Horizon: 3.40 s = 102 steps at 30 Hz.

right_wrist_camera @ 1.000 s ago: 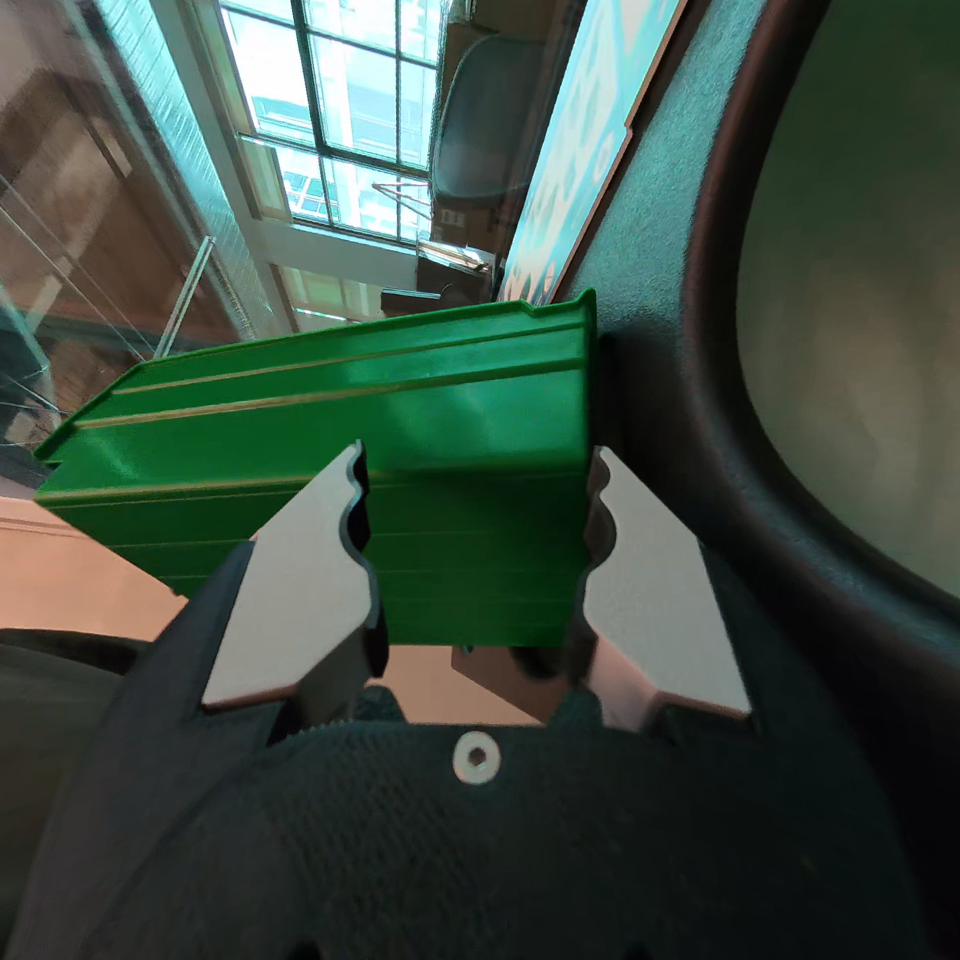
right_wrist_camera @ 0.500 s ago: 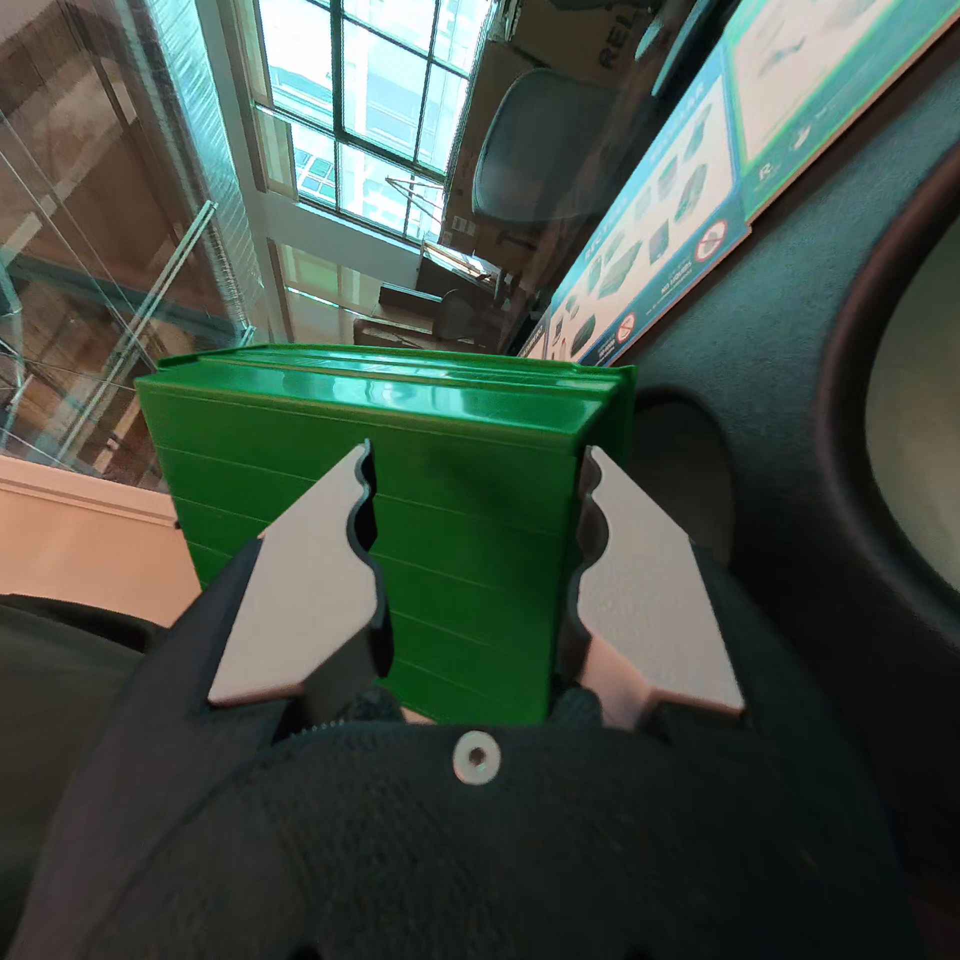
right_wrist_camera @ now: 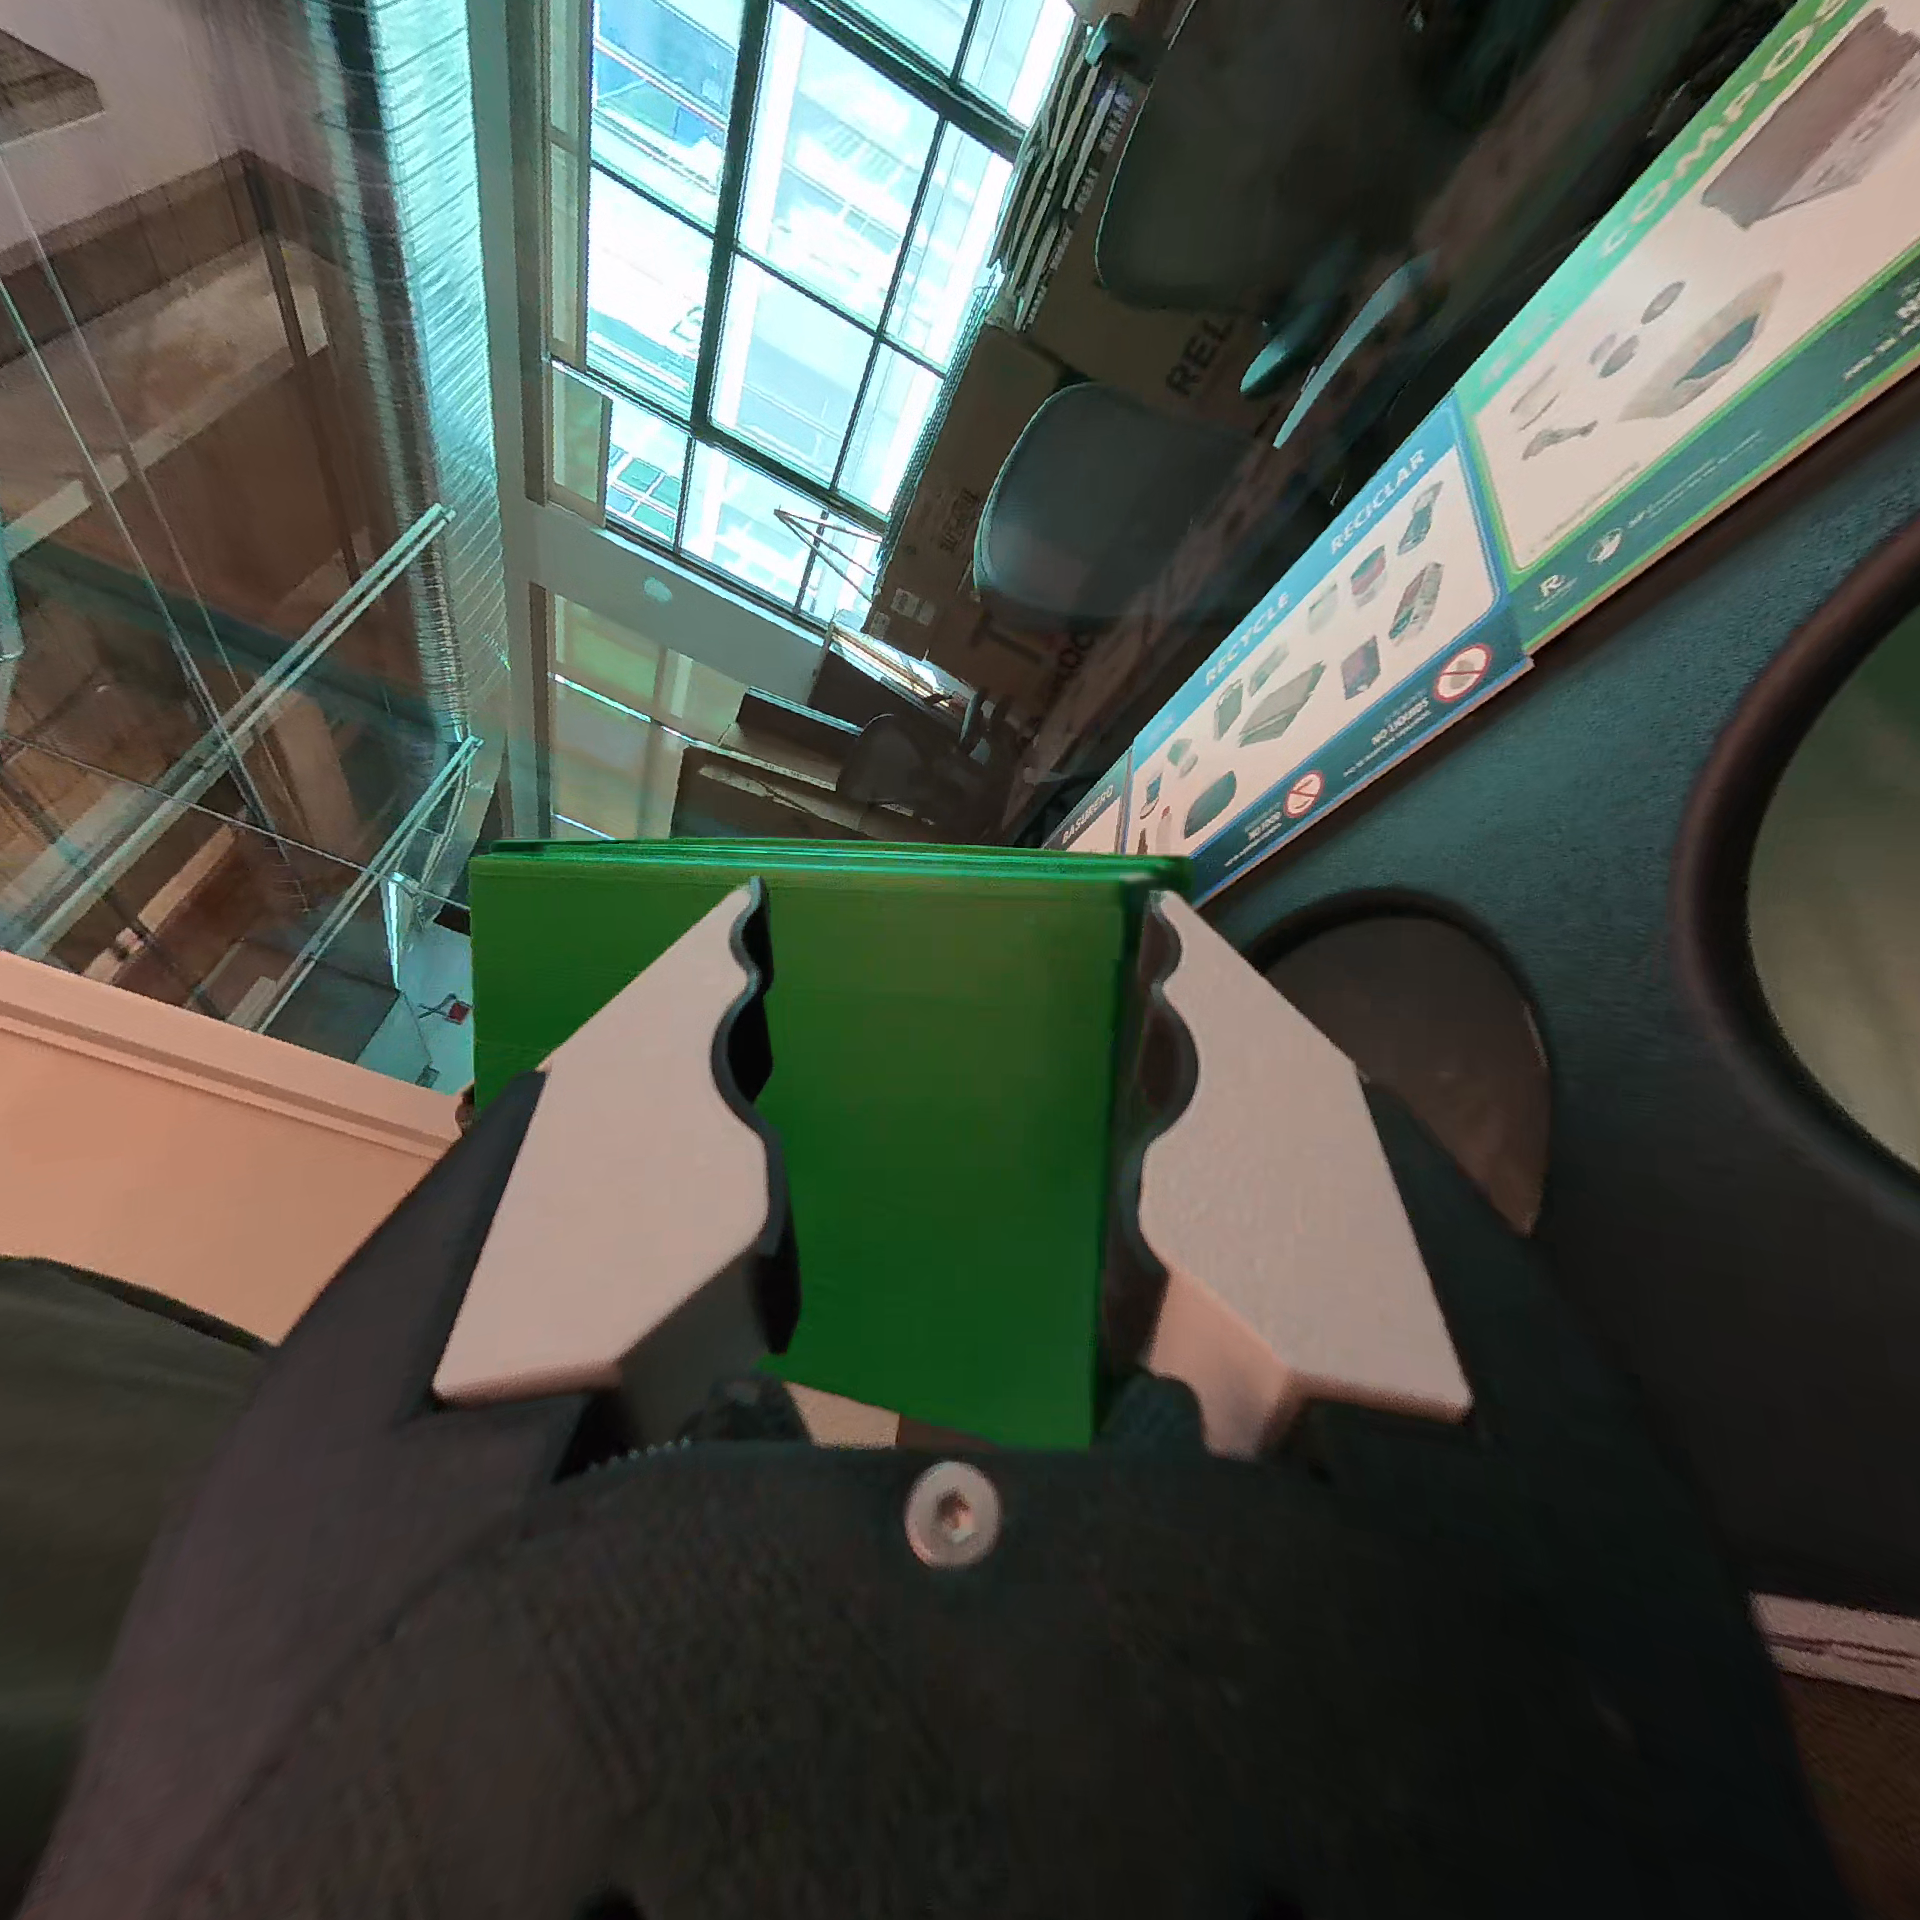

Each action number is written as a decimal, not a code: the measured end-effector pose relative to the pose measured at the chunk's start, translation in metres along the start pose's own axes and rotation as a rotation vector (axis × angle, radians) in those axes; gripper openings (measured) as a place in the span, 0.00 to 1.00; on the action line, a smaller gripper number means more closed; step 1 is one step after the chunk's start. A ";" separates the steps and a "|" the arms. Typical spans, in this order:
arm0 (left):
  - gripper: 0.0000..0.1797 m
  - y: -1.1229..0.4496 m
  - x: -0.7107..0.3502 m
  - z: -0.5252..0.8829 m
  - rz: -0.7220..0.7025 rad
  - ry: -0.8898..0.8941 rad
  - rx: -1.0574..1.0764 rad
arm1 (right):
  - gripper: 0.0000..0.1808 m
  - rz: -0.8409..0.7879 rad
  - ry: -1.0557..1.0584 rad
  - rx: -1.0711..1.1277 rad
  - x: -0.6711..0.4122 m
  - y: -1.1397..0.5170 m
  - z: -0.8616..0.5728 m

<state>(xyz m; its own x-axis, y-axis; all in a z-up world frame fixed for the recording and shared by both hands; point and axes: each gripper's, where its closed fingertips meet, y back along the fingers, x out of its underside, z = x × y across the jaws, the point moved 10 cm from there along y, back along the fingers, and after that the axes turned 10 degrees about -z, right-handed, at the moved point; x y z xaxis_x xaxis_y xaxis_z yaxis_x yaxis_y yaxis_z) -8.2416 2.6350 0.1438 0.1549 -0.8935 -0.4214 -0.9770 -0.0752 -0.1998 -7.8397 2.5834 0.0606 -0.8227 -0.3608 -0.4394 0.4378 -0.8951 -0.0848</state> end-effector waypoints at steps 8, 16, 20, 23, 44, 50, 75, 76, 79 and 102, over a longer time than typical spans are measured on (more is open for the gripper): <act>0.11 0.058 -0.013 -0.025 -0.150 0.029 0.152 | 0.38 -0.010 -0.007 -0.020 0.027 -0.003 0.015; 0.11 0.028 -0.032 0.029 -0.264 0.157 0.371 | 0.36 -0.055 -0.051 -0.048 0.049 0.001 0.018; 0.11 0.003 -0.033 0.060 -0.309 0.207 0.384 | 0.35 -0.057 -0.028 -0.031 0.048 0.020 0.025; 0.11 -0.009 -0.027 0.065 -0.300 0.209 0.386 | 0.35 -0.064 -0.001 -0.013 0.044 0.037 0.033; 0.11 -0.010 0.020 0.058 -0.317 0.273 0.371 | 0.21 0.080 0.496 0.218 0.093 -0.056 0.085; 0.10 -0.022 0.037 0.074 -0.367 0.346 0.356 | 0.00 -0.025 0.518 0.252 0.082 -0.059 0.097; 0.09 -0.008 0.042 0.079 -0.421 0.395 0.360 | 0.00 0.186 0.382 0.355 0.125 -0.095 0.066; 0.09 -0.009 0.041 0.078 -0.413 0.396 0.359 | 0.00 0.262 0.363 0.361 0.131 -0.098 0.061; 0.09 -0.010 0.039 0.078 -0.390 0.390 0.346 | 0.00 0.177 0.422 0.393 0.124 -0.093 0.066; 0.10 -0.005 0.016 0.000 0.159 -0.052 0.165 | 0.14 -0.027 -0.155 0.098 0.127 -0.016 0.094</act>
<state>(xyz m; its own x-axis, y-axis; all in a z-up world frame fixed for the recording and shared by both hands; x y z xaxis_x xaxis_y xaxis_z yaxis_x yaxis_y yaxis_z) -8.2340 2.6211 0.1381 0.0128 -0.8638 -0.5036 -0.9531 0.1418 -0.2674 -7.9859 2.5275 0.0901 -0.8829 -0.3659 -0.2943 0.3838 -0.9234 -0.0033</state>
